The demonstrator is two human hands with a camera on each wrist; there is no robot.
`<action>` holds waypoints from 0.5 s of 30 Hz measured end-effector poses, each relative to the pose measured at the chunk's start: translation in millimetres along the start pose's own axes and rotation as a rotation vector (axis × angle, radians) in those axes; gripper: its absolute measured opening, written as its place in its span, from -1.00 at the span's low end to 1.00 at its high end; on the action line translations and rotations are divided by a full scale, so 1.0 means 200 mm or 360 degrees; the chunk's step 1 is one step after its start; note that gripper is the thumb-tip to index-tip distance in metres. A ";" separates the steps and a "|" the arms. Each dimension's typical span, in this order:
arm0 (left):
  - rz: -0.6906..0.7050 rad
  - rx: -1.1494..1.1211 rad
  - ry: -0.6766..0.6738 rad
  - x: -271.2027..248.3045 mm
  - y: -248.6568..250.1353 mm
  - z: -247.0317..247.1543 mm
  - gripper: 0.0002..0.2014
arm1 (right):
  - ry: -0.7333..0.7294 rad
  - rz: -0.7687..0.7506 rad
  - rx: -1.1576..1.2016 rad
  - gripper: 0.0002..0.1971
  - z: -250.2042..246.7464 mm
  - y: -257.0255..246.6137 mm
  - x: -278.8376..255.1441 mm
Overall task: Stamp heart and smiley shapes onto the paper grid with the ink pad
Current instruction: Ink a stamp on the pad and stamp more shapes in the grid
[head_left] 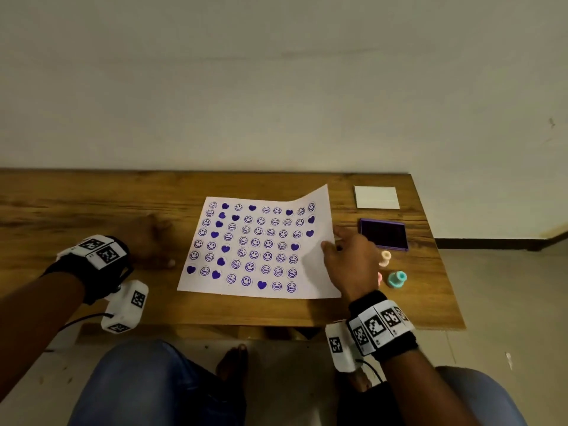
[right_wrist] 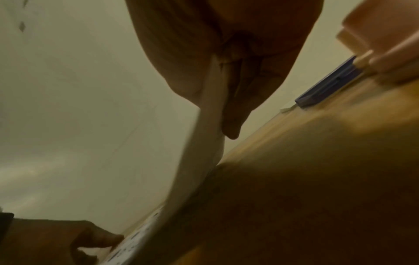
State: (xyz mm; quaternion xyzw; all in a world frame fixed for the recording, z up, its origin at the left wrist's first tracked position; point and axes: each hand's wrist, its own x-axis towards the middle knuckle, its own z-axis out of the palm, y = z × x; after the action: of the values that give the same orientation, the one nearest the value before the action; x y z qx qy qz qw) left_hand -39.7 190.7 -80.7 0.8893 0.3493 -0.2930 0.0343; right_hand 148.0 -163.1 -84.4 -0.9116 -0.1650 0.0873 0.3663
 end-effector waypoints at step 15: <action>-0.0051 -0.0399 0.0062 -0.16 0.19 -0.07 -0.08 | 0.0089 0.0011 -0.0262 -0.76 -0.25 -0.03 0.01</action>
State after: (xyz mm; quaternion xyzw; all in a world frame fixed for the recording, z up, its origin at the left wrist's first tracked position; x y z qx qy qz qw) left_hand -27.4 146.3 -57.1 0.8778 0.3981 -0.2303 0.1338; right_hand 162.1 -190.6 -44.7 -0.9413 -0.1581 0.0491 0.2943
